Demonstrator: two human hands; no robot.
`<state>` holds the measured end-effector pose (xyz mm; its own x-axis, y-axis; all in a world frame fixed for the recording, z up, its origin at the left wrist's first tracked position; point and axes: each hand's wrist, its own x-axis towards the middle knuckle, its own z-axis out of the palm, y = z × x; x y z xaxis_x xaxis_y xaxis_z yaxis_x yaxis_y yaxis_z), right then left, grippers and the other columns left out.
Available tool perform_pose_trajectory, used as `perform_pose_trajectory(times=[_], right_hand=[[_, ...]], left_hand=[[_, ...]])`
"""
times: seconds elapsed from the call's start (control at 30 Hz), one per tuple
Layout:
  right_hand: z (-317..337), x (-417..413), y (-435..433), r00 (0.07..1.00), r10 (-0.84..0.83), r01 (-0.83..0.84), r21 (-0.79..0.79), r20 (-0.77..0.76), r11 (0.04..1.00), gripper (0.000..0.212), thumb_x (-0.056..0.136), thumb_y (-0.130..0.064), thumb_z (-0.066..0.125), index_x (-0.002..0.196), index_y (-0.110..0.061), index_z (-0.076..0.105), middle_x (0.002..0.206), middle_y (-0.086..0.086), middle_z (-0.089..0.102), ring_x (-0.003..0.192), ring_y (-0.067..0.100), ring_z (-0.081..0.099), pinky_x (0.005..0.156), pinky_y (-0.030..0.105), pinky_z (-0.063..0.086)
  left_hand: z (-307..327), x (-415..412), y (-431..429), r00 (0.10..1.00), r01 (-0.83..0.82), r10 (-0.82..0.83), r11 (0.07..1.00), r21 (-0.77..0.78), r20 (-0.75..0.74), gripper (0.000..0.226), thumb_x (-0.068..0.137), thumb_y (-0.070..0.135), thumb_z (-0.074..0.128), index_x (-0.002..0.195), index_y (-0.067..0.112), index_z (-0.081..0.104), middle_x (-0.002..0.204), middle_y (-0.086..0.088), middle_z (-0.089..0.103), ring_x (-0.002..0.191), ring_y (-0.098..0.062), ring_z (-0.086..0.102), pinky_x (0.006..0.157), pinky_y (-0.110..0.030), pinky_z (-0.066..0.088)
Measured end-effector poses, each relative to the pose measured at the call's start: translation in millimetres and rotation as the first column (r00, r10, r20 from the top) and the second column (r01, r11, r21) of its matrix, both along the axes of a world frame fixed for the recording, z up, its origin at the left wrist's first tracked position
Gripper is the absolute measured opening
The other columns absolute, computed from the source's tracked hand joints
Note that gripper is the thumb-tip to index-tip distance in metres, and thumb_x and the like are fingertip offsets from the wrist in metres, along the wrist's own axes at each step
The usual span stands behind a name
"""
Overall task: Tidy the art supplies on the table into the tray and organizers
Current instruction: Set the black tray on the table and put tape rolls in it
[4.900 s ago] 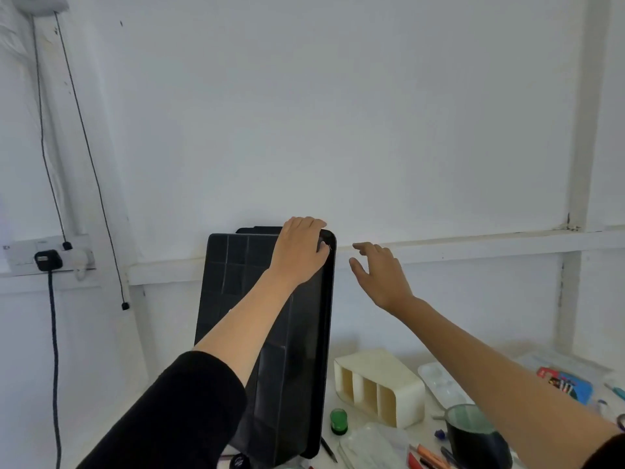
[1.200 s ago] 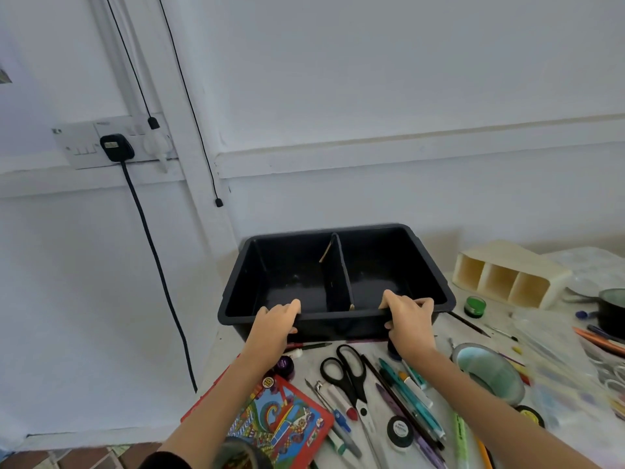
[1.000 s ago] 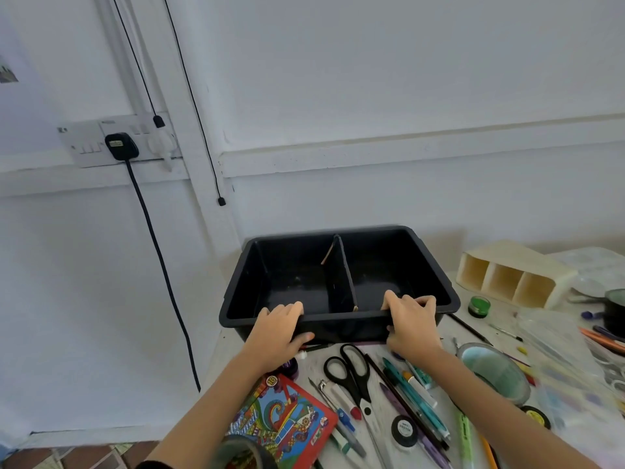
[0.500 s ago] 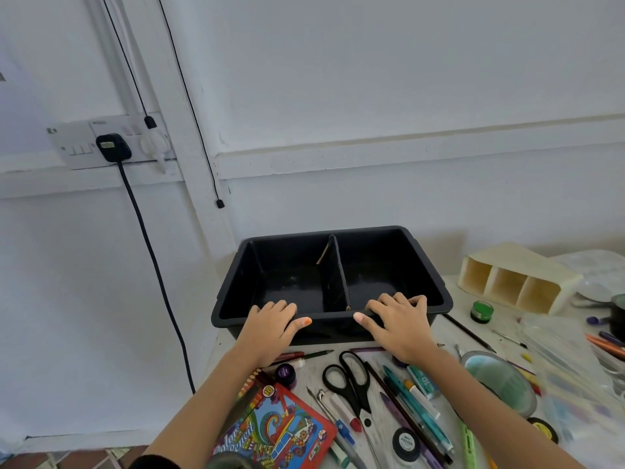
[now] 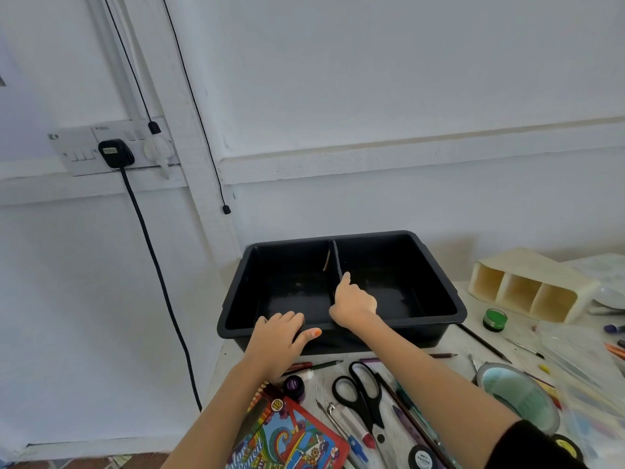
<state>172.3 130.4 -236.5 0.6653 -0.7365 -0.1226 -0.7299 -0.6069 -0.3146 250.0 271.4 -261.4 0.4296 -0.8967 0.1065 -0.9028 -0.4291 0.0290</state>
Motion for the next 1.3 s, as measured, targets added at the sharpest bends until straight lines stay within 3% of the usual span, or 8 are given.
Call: perform_pose_trajectory(times=[0.13, 0.33, 0.47, 0.6, 0.73, 0.83, 1.07, 1.3], right_hand=[[-1, 17, 15, 0.996, 0.019, -0.029, -0.118, -0.086, 0.993, 0.08, 0.093, -0.02, 0.054, 0.147, 0.005, 0.0, 0.113, 0.009, 0.064, 0.097, 0.02, 0.063, 0.071, 0.026, 0.041], [-7, 24, 17, 0.997, -0.027, 0.021, -0.082, -0.073, 0.996, 0.081, 0.092, -0.022, 0.055, 0.147, 0.004, 0.002, 0.122, 0.014, 0.059, 0.105, 0.027, 0.061, 0.088, 0.035, 0.049], [-6, 11, 20, 0.999, -0.039, 0.038, 0.008, 0.014, 0.999, 0.078, 0.097, -0.034, 0.041, 0.148, -0.005, -0.009, 0.118, 0.014, 0.061, 0.103, 0.029, 0.06, 0.094, 0.043, 0.046], [-4, -24, 38, 0.992, -0.003, 0.018, -0.122, 0.125, 0.992, 0.069, 0.098, -0.043, 0.035, 0.15, -0.011, 0.003, 0.138, 0.016, 0.041, 0.125, 0.03, 0.041, 0.101, 0.044, 0.036], [-3, -69, 67, 0.887, 0.087, -0.006, -0.177, 0.454, 0.984, 0.046, 0.097, -0.028, 0.041, 0.141, -0.016, 0.033, 0.132, 0.004, 0.045, 0.119, 0.019, 0.042, 0.097, 0.034, 0.035], [-6, -98, 92, 0.787, 0.152, -0.078, -0.147, 0.598, 0.986, 0.034, 0.094, -0.017, 0.047, 0.128, -0.018, 0.05, 0.121, -0.003, 0.052, 0.112, 0.014, 0.045, 0.092, 0.026, 0.031], [-36, -139, 130, 0.781, 0.163, -0.256, 0.072, 0.603, 0.964, 0.023, 0.091, -0.011, 0.05, 0.109, -0.023, 0.059, 0.108, -0.008, 0.055, 0.105, 0.009, 0.049, 0.093, 0.029, 0.044], [-52, -175, 134, 0.803, 0.219, -0.33, 0.108, 0.554, 0.938, 0.02, 0.092, -0.015, 0.051, 0.11, -0.02, 0.058, 0.112, -0.005, 0.056, 0.105, 0.007, 0.048, 0.091, 0.027, 0.046]], left_hand=[[0, -1, 1, 1.0, 0.0, 0.0, 1.0, -0.006, -0.001, 0.034, 0.098, 0.053, 0.019, 0.092, 0.025, 0.038, 0.088, 0.011, 0.041, 0.081, -0.008, 0.037, 0.081, -0.031, 0.031], [1, -3, 3, 1.0, -0.027, 0.027, 1.0, 0.016, -0.009, 0.034, 0.098, 0.053, 0.019, 0.094, 0.025, 0.038, 0.091, 0.01, 0.043, 0.083, -0.009, 0.039, 0.08, -0.03, 0.03], [8, -7, 4, 0.996, -0.048, 0.056, 0.993, 0.103, -0.068, 0.046, 0.098, 0.052, 0.02, 0.126, 0.021, 0.042, 0.126, 0.001, 0.044, 0.117, -0.017, 0.04, 0.097, -0.034, 0.029], [15, -33, 32, 0.993, -0.086, 0.081, 0.994, -0.06, -0.09, 0.05, 0.098, 0.042, 0.035, 0.145, 0.028, 0.021, 0.154, 0.0, 0.011, 0.141, -0.016, 0.011, 0.114, -0.03, 0.01], [21, -79, 81, 0.943, -0.275, 0.192, 0.909, -0.312, -0.273, 0.039, 0.095, 0.036, 0.047, 0.132, 0.029, 0.038, 0.136, 0.009, 0.037, 0.122, -0.006, 0.034, 0.102, -0.02, 0.024], [16, -108, 113, 0.869, -0.443, 0.306, 0.832, -0.335, -0.389, 0.029, 0.091, 0.041, 0.052, 0.117, 0.029, 0.047, 0.117, 0.012, 0.051, 0.104, -0.002, 0.043, 0.093, -0.018, 0.035], [-15, -156, 149, 0.656, -0.702, 0.66, 0.711, 0.024, -0.367, 0.095, 0.062, 0.088, 0.045, 0.139, 0.037, 0.021, 0.148, 0.0, 0.022, 0.137, -0.024, 0.023, 0.11, -0.047, 0.026], [-15, -169, 153, 0.628, -0.746, 0.589, 0.642, -0.176, -0.51, 0.097, 0.063, 0.053, 0.079, 0.137, 0.028, 0.021, 0.138, -0.008, 0.019, 0.128, -0.029, 0.032, 0.095, -0.043, 0.044]])
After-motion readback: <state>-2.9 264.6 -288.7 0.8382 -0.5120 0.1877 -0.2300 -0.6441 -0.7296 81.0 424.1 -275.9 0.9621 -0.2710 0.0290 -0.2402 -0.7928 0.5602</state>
